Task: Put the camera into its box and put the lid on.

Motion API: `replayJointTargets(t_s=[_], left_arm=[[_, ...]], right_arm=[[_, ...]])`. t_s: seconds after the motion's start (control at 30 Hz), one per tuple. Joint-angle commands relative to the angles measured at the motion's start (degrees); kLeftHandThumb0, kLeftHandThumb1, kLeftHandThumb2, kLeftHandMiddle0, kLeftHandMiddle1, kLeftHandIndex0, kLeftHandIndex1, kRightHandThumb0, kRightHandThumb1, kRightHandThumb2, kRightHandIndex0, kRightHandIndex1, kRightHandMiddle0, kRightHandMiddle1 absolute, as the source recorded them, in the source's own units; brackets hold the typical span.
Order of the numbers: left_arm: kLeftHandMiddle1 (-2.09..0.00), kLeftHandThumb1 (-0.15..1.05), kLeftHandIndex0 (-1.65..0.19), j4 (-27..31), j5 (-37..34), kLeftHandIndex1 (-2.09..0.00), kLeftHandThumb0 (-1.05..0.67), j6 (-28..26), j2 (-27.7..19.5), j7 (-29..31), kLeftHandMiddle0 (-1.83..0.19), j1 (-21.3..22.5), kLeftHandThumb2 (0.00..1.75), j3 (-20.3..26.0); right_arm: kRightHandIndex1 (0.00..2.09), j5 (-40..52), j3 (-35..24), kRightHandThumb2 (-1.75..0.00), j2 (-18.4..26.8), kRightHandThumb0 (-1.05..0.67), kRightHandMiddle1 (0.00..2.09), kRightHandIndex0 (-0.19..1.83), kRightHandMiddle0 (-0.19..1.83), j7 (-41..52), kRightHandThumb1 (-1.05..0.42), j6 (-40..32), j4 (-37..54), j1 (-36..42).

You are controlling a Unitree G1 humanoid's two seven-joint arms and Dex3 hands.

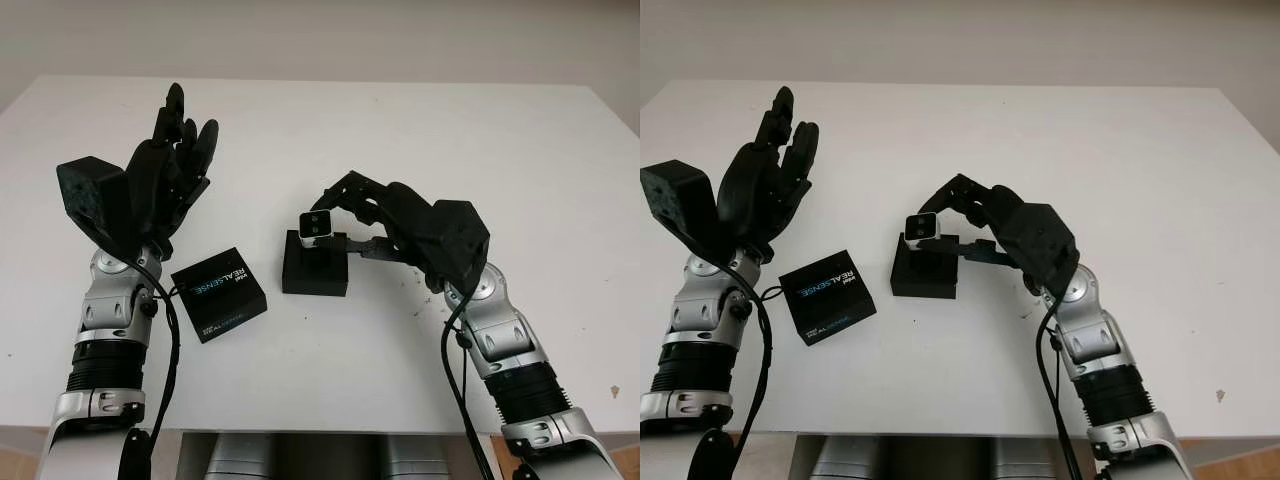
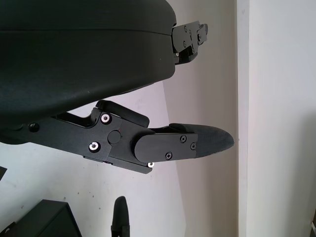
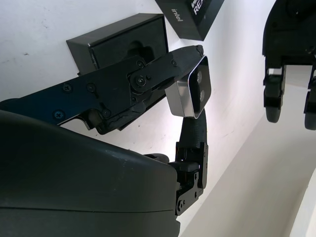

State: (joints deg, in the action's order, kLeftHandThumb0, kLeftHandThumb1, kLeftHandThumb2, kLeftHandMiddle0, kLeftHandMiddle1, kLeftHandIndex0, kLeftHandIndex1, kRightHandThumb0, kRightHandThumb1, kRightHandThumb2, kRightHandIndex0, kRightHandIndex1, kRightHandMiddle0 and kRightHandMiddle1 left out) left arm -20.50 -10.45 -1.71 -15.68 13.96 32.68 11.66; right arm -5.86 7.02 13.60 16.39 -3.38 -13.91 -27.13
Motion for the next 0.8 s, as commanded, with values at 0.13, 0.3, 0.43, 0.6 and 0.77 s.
replayJointTargets(t_s=[0.13, 0.3, 0.43, 0.6, 0.77], left_arm=[[-0.04, 1.05, 0.19, 0.34, 0.16, -0.03, -0.63, 0.68, -0.70, 0.20, 0.19, 0.42, 0.43, -0.02], [-0.03, 1.05, 0.19, 0.41, 0.14, -0.02, -0.63, 0.57, -0.74, 0.19, 0.19, 0.42, 0.43, -0.03], [-0.03, 1.05, 0.19, 0.27, -0.01, -0.02, -0.63, 0.56, -0.72, 0.26, 0.19, 0.49, 0.42, 0.06], [-0.03, 1.05, 0.19, 0.09, -0.03, -0.02, -0.63, 0.69, -0.67, 0.27, 0.19, 0.57, 0.42, 0.11], [-0.03, 1.05, 0.19, 0.08, 0.01, -0.02, -0.63, 0.42, -0.75, 0.24, 0.19, 0.69, 0.42, 0.09]], right_arm=[[0.04, -1.27, 0.10, -0.06, -1.42, -0.47, 1.76, 0.29, 0.33, -2.50, -1.01, 0.71, -1.73, 0.06], [0.04, -0.95, -0.26, -0.05, -2.08, -0.49, 1.78, 0.28, 0.34, -3.29, -1.01, -0.04, -1.97, 0.09], [0.04, -1.22, -0.24, -0.05, -2.06, -0.49, 1.78, 0.28, 0.34, -3.62, -1.00, 0.18, -2.32, 0.20], [0.04, -1.25, -0.18, -0.05, -1.86, -0.48, 1.77, 0.28, 0.34, -3.62, -1.00, 0.38, -2.91, 0.36], [0.05, -1.38, 0.06, -0.05, -1.88, -0.48, 1.76, 0.29, 0.33, -3.55, -1.00, 0.44, -2.63, 0.84]])
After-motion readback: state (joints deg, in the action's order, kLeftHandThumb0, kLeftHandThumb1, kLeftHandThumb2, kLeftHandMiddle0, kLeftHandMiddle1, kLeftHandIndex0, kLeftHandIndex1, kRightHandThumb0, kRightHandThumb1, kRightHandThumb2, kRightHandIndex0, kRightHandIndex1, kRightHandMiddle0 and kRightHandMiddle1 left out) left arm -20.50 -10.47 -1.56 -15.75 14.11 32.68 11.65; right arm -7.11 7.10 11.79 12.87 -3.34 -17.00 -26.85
